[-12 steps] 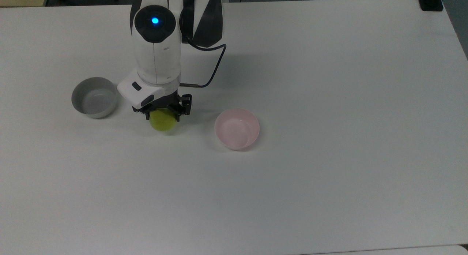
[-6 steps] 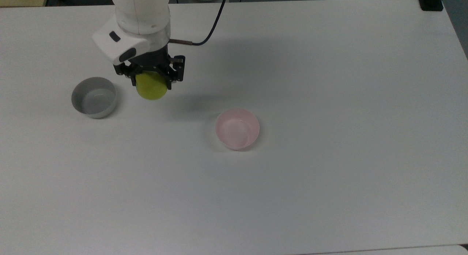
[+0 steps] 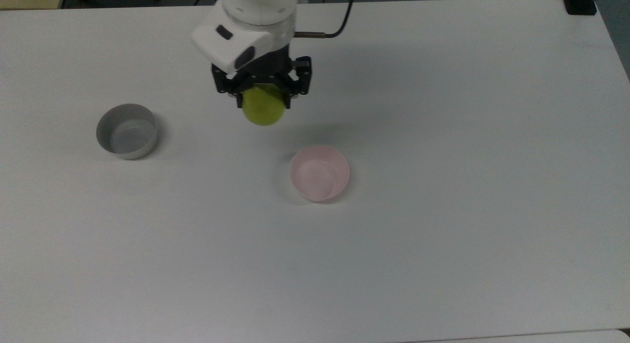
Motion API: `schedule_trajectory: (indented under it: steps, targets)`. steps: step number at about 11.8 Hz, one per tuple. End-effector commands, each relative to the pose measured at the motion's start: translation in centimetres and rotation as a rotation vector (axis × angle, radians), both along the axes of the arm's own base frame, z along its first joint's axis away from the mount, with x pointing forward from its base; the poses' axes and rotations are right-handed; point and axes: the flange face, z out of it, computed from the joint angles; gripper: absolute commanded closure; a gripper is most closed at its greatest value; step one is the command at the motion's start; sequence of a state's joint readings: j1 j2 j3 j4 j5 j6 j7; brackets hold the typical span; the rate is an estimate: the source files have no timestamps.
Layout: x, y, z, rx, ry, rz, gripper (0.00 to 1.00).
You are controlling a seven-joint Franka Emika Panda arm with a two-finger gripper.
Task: Place the pear in the bowl
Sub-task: 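Lift the held pear up off the table, then carry the pear over the pink bowl and lower it in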
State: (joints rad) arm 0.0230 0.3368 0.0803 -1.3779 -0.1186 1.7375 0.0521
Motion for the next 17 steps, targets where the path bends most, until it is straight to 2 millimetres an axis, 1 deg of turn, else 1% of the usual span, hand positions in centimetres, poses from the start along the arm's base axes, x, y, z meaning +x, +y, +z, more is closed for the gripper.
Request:
schedule_trajectory:
  steps: [1,3,5,7,9,12,14,16,17]
  targets:
    - [-0.8,6.1,-0.4,0.019,-0.012,0.030,0.59]
    - [-1.2,8.8,-0.4,0.021,-0.011,0.054,0.58]
    - [-1.0,9.0,-1.0,0.019,-0.006,0.056,0.58]
    - [0.1,9.2,-1.2,0.038,-0.076,0.064,0.58]
    - [1.1,9.1,-2.5,0.037,-0.096,0.071,0.57]
    - [2.1,9.1,-3.0,0.046,-0.146,0.072,0.57]
    - [2.5,9.3,-5.2,0.023,-0.126,0.079,0.57]
    - [2.5,9.4,-9.1,-0.008,-0.105,0.098,0.57]
    - [2.3,9.6,-10.5,-0.006,-0.113,0.101,0.57]
